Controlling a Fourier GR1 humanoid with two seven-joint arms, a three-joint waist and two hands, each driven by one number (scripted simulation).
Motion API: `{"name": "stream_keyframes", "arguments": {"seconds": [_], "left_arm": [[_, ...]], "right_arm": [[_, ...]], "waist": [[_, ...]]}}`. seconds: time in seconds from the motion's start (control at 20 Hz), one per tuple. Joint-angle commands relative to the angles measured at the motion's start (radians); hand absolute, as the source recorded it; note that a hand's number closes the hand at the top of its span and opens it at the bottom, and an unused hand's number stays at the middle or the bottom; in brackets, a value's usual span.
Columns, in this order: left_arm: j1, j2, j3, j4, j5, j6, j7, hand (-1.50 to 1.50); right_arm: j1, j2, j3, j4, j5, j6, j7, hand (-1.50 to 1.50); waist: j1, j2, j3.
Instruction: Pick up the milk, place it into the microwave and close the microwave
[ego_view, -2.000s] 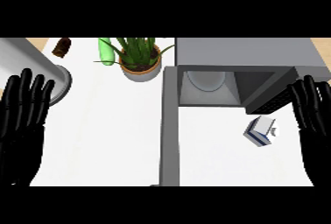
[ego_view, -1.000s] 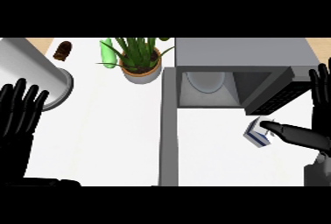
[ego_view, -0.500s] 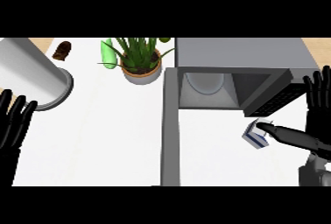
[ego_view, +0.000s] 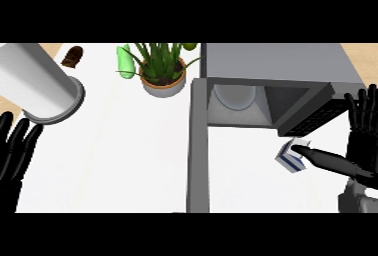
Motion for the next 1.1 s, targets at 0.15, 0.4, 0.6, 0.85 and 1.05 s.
{"name": "stream_keyframes", "arguments": {"seconds": [0.15, 0.4, 0.6, 0.85, 1.05], "left_arm": [[0.025, -0.002, -0.006, -0.037, 0.014, -0.004, 0.017, -1.5], [0.032, -0.013, -0.021, -0.047, -0.019, 0.004, 0.001, -1.5], [0.036, -0.02, -0.028, -0.028, -0.018, -0.005, -0.016, -1.5], [0.04, -0.018, -0.029, -0.047, -0.027, -0.006, -0.017, -1.5], [0.067, -0.005, -0.011, -0.051, -0.014, -0.021, -0.005, -1.5]], "right_arm": [[0.128, 0.03, -0.028, 0.181, 0.0, 0.005, -0.037, -1.5], [0.131, 0.027, -0.045, 0.255, -0.024, 0.033, -0.119, -1.5], [0.121, 0.031, -0.047, 0.29, -0.053, 0.06, -0.154, -1.5], [0.12, 0.028, -0.086, 0.424, -0.07, 0.077, -0.255, -1.5], [0.004, -0.019, -0.122, 0.711, -0.046, 0.097, -0.379, -1.5]], "waist": [[-0.008, 0.036, 0.045], [-0.002, 0.043, 0.048], [-0.005, 0.046, 0.046], [0.007, 0.045, 0.048], [0.005, 0.036, 0.046]]}}
